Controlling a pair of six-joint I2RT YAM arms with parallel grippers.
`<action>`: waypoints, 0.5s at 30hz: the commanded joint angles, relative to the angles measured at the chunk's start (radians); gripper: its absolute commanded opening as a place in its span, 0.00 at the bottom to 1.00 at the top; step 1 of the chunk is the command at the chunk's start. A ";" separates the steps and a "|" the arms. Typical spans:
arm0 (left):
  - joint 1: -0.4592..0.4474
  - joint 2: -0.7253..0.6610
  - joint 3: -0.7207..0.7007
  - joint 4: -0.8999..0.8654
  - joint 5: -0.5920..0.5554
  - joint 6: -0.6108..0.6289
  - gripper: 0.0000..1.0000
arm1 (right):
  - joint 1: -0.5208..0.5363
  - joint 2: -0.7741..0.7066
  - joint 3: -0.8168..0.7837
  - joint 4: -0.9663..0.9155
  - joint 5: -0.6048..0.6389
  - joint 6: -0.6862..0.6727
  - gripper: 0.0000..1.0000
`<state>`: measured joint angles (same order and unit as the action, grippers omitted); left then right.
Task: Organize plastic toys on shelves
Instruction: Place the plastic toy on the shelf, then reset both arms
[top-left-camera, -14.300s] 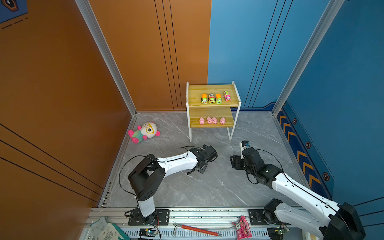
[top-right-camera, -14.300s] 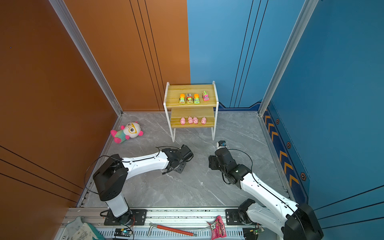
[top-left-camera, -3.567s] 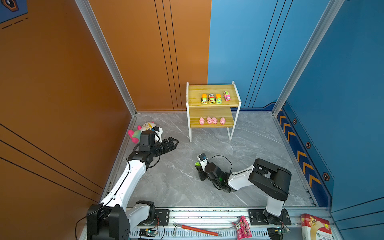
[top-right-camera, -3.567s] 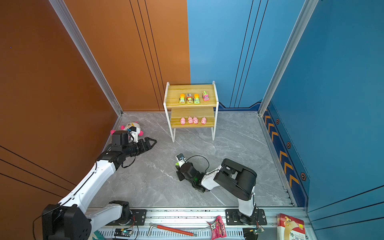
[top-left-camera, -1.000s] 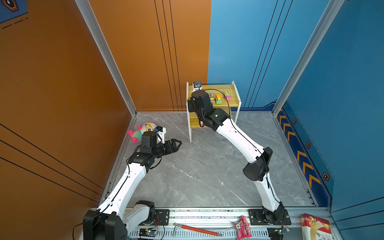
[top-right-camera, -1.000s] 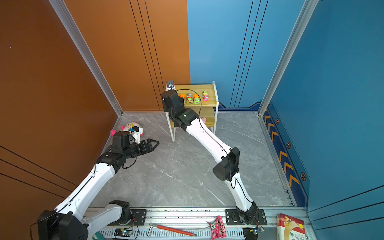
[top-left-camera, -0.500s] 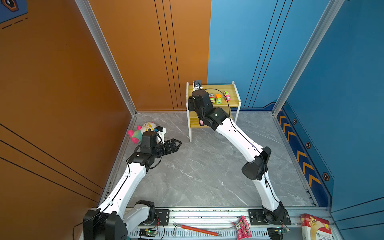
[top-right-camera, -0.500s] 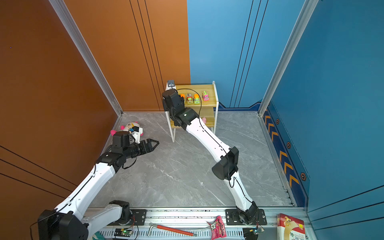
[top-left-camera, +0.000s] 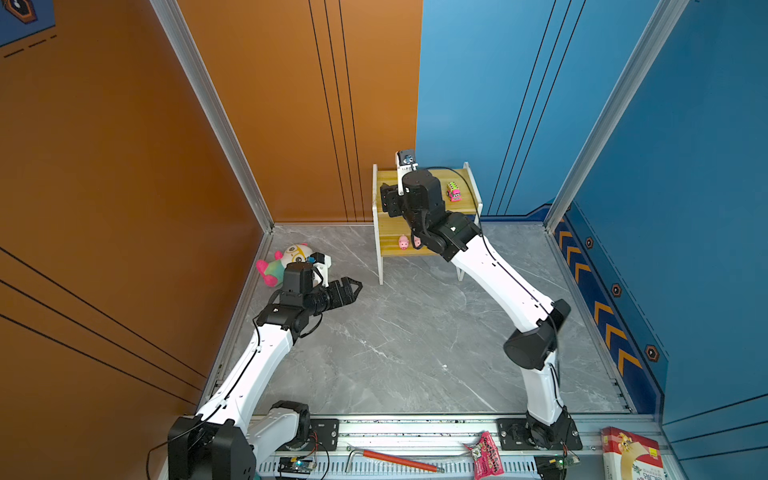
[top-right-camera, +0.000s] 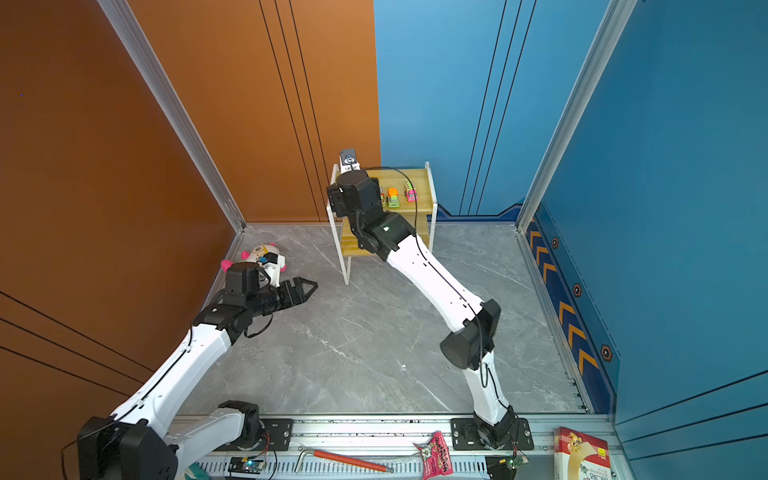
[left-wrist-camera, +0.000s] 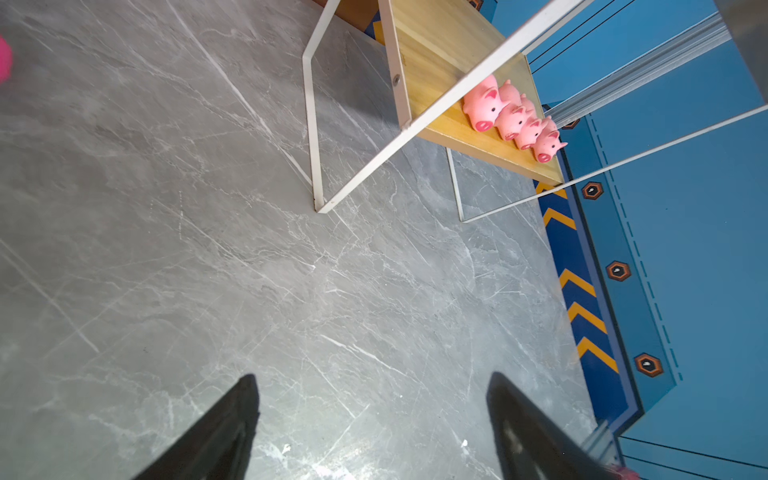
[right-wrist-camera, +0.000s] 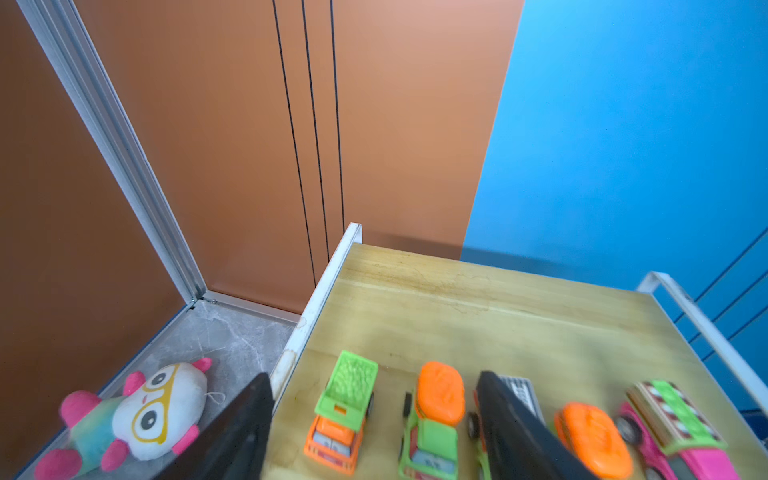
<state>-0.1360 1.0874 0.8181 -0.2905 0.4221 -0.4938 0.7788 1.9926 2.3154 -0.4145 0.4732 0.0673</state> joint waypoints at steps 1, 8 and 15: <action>0.009 -0.022 0.000 -0.021 -0.060 0.039 0.92 | -0.023 -0.291 -0.272 0.183 0.016 -0.061 0.88; 0.008 -0.107 -0.052 -0.008 -0.337 0.063 0.98 | -0.233 -0.824 -1.069 0.368 0.013 -0.027 1.00; 0.046 -0.123 -0.242 0.272 -0.696 0.131 0.98 | -0.457 -1.054 -1.810 0.784 -0.007 -0.005 1.00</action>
<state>-0.1116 0.9474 0.6434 -0.1616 -0.0662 -0.4225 0.3634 0.9268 0.6609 0.1940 0.4683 0.0509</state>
